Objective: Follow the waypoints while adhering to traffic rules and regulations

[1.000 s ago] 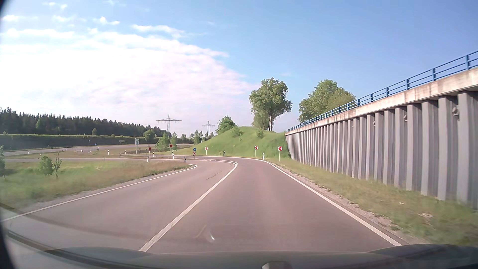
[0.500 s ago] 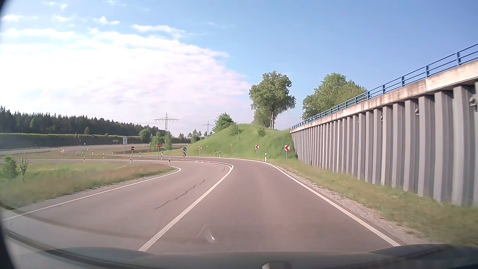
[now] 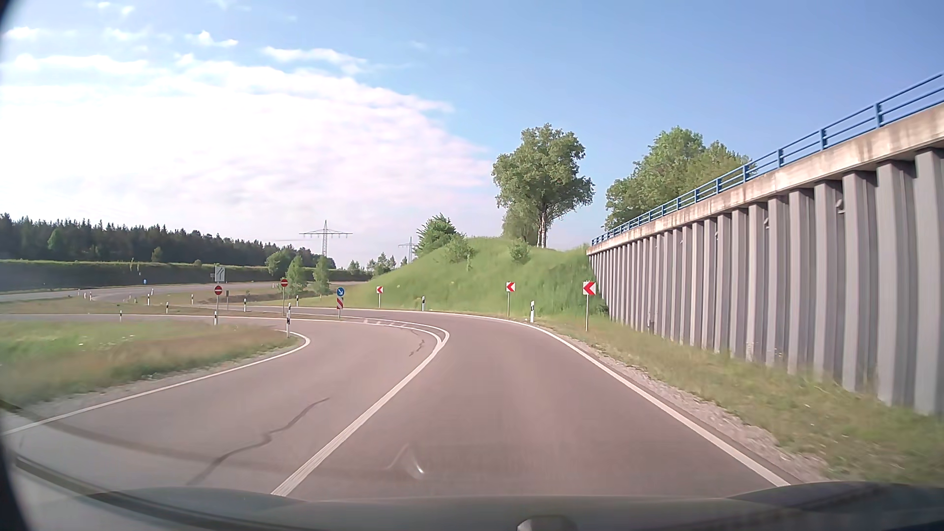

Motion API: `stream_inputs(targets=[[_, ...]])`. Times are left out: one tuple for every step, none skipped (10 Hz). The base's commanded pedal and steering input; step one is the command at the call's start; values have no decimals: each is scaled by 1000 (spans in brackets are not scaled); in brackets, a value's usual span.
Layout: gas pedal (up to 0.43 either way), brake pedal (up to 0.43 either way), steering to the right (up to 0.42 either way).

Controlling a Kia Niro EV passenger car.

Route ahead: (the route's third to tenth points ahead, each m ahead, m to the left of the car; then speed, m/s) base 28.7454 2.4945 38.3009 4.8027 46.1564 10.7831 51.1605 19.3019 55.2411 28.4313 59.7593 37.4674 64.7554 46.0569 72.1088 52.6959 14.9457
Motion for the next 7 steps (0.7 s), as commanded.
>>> stream_inputs(targets=[[0, 244, -5], [0, 244, -6], [0, 244, -7], [0, 250, -10], [0, 262, -14], [0, 280, -18], [0, 280, -22]])
